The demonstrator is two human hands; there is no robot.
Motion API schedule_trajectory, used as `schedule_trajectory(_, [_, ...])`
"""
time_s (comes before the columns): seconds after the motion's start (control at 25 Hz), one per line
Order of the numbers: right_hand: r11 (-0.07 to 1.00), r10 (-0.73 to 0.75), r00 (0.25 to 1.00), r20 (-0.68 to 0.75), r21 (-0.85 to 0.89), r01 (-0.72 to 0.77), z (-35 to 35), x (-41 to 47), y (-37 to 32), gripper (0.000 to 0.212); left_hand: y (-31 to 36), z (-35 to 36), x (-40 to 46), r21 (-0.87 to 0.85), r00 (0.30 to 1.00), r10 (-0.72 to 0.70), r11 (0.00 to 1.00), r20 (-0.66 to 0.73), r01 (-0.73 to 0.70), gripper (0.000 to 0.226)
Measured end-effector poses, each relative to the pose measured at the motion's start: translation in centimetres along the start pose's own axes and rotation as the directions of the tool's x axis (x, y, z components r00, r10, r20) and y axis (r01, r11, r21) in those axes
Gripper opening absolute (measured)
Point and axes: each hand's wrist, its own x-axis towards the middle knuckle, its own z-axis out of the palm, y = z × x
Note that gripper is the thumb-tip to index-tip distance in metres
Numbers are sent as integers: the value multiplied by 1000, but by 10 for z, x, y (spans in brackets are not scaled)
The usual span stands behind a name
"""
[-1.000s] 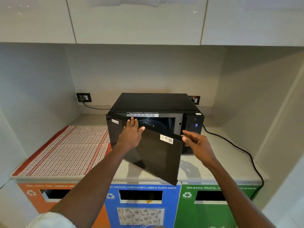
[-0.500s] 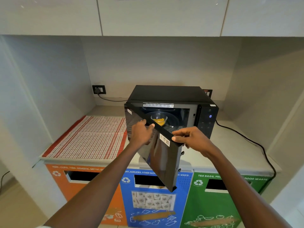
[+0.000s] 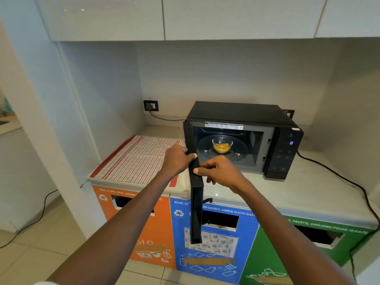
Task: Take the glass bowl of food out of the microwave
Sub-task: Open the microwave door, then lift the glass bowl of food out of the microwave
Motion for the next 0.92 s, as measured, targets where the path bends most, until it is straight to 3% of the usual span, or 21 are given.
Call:
schedule_trajectory(0.16, [1000,17,998,-54,-5,-17,36,8,-16,34,-13,-20,-6,35,1000,-26,999,8,25,49])
schedule_trajectory(0.44, [999,-27,988,-151,-50,19,86,13,-38,43,-25,-46,-11,180,999,-43,983,-28,47,49])
schedule_trajectory(0.72, [1000,-18,993,-119,18,20,105,18,-44,34,-27,-49,-6,325,991,-90,939,-95,116,27])
schedule_trajectory(0.92, [997,39,995,-89,75,-32,102,16,-42,26,-21,-42,-11,390,985,-44,914,-167,107,34])
